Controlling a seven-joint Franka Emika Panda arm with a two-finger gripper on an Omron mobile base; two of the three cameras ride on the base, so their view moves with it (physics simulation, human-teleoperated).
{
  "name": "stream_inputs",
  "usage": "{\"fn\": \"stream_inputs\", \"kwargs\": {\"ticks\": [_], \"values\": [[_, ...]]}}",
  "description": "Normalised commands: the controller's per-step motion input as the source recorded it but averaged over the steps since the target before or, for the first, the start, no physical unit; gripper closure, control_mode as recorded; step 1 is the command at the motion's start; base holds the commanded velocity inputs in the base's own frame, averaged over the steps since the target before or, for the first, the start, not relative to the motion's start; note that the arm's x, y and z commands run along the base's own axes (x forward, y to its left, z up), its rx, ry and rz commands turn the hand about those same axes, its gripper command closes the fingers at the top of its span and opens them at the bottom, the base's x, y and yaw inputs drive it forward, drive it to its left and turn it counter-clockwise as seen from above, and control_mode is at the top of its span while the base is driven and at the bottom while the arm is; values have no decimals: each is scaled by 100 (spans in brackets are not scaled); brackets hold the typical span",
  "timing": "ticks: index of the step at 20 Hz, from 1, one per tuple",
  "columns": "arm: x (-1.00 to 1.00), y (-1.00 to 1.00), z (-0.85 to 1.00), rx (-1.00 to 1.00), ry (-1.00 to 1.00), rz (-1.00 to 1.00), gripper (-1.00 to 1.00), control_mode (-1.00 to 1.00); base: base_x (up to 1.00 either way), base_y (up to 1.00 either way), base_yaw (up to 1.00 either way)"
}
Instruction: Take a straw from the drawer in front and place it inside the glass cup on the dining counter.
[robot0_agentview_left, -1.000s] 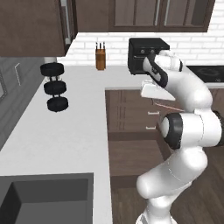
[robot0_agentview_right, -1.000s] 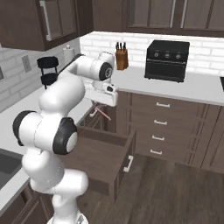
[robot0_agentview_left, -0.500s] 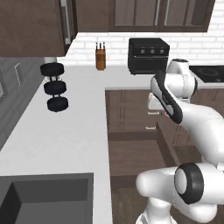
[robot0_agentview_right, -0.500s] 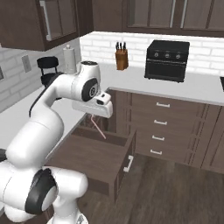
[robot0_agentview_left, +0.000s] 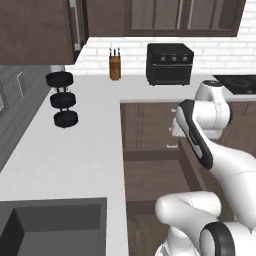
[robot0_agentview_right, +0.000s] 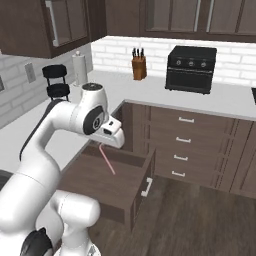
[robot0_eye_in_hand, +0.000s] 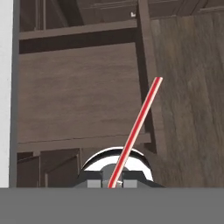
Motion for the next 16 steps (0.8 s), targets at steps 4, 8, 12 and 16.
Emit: {"fn": "stream_inputs", "kwargs": {"ticks": [4,8,12,16], "values": [[-25,0,0,0,0,-1,100,100,-45,0,-3],[0,0,0,0,0,0,100,100,-100,-20,-27],[0,0,0,0,0,0,100,100,-60,-51,-64],[0,0,0,0,0,0,100,100,-3,-64,-78]]}}
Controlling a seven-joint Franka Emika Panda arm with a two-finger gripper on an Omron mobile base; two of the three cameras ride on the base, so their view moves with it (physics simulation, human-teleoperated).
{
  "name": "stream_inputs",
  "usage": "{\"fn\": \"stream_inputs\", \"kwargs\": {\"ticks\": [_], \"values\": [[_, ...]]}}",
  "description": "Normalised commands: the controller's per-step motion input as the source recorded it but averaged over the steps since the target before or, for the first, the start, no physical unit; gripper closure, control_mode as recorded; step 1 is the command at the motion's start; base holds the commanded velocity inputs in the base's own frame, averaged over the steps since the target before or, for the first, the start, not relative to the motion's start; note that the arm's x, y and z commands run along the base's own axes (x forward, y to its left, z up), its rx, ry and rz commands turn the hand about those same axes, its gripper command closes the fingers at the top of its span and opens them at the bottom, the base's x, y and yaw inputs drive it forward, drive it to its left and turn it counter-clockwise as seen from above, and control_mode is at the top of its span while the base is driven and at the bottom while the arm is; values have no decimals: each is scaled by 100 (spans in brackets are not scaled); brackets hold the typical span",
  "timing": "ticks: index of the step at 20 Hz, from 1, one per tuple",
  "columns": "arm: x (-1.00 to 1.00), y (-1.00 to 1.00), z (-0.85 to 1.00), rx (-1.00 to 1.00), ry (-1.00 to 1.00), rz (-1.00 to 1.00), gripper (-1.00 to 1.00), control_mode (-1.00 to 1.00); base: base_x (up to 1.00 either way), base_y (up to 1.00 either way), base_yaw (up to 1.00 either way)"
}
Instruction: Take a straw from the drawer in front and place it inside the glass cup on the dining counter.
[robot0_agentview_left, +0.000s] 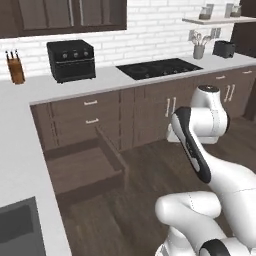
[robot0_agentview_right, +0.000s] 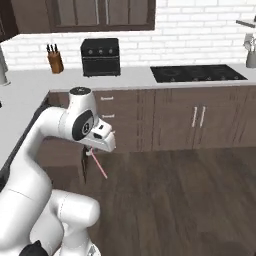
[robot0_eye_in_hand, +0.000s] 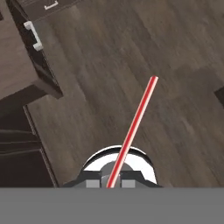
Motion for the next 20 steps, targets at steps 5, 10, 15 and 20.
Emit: {"fn": "stream_inputs", "kwargs": {"ticks": [5,10,15,20], "values": [[0,0,0,0,0,0,100,100,0,-77,-78],[0,0,0,0,0,0,100,100,3,-84,-71],[0,0,0,0,0,0,100,100,12,-57,-64],[0,0,0,0,0,0,100,100,6,-16,-53]]}}
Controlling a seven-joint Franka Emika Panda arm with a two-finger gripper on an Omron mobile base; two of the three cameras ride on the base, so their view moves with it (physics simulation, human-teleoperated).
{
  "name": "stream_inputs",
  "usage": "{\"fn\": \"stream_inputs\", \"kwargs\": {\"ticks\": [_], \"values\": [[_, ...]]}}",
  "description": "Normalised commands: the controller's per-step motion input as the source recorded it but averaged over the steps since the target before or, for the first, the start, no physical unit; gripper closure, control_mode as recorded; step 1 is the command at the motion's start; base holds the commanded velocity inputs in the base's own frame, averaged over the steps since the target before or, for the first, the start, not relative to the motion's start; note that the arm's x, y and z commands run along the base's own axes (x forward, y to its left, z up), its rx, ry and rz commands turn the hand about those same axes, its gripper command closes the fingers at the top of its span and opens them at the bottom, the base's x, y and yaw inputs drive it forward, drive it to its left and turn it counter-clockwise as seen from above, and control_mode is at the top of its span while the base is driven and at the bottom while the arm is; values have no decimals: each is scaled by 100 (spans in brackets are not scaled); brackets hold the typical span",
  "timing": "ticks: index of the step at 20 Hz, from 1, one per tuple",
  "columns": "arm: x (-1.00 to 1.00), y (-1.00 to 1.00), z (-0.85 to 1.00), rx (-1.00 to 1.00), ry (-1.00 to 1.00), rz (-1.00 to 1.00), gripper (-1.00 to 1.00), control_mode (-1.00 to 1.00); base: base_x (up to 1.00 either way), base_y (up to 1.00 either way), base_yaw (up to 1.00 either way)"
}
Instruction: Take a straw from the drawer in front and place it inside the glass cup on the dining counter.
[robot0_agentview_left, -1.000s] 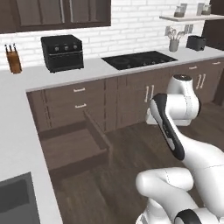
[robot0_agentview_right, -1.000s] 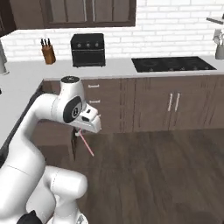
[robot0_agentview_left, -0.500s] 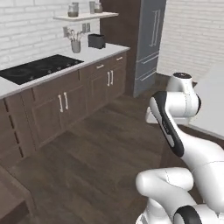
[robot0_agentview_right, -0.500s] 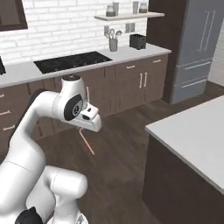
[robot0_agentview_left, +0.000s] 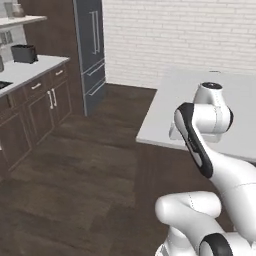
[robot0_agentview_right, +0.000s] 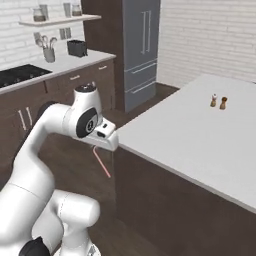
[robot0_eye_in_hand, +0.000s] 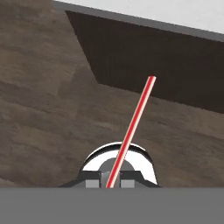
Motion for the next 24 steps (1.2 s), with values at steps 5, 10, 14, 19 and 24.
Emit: {"fn": "stream_inputs", "kwargs": {"ticks": [5,10,14,19,24], "values": [[0,0,0,0,0,0,100,100,62,50,-39],[0,0,0,0,0,0,100,100,100,45,-33],[0,0,0,0,0,0,100,100,99,62,-30],[0,0,0,0,0,0,100,100,47,98,-29],[0,0,0,0,0,0,100,100,38,100,-30]]}}
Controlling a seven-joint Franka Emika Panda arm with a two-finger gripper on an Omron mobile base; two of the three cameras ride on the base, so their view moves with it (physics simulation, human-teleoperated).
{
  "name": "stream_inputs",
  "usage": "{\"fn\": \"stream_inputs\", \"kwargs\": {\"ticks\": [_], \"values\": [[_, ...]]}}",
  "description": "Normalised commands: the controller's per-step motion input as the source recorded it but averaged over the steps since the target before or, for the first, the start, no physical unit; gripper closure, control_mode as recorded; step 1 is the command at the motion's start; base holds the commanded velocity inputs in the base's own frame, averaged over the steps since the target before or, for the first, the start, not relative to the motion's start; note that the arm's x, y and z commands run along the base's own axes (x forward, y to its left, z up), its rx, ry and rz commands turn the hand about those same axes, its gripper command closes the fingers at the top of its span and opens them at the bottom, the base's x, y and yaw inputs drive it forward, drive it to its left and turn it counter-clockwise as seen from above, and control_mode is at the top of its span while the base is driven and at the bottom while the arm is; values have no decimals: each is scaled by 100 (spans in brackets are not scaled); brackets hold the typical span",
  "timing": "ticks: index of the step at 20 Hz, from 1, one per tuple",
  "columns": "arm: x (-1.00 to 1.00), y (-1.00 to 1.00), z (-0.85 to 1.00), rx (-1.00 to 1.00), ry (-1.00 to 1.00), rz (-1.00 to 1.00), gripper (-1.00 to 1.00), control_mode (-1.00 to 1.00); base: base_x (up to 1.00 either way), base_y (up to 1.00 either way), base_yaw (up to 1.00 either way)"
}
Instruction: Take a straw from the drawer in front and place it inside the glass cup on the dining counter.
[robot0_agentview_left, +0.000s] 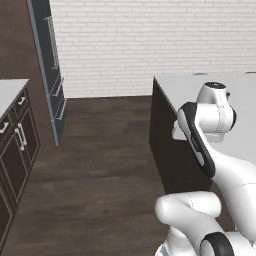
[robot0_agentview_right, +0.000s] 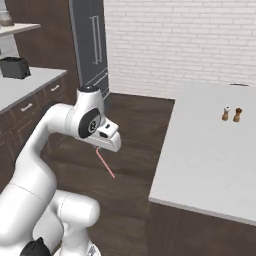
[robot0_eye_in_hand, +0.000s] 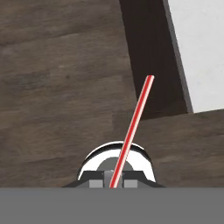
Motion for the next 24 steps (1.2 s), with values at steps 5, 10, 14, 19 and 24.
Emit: {"fn": "stream_inputs", "kwargs": {"ticks": [5,10,14,19,24], "values": [[0,0,0,0,0,0,100,100,85,72,-31],[0,0,0,0,0,0,100,100,100,46,-29],[0,0,0,0,0,0,100,100,100,42,-29],[0,0,0,0,0,0,100,100,100,48,-29],[0,0,0,0,0,0,100,100,100,48,-29]]}}
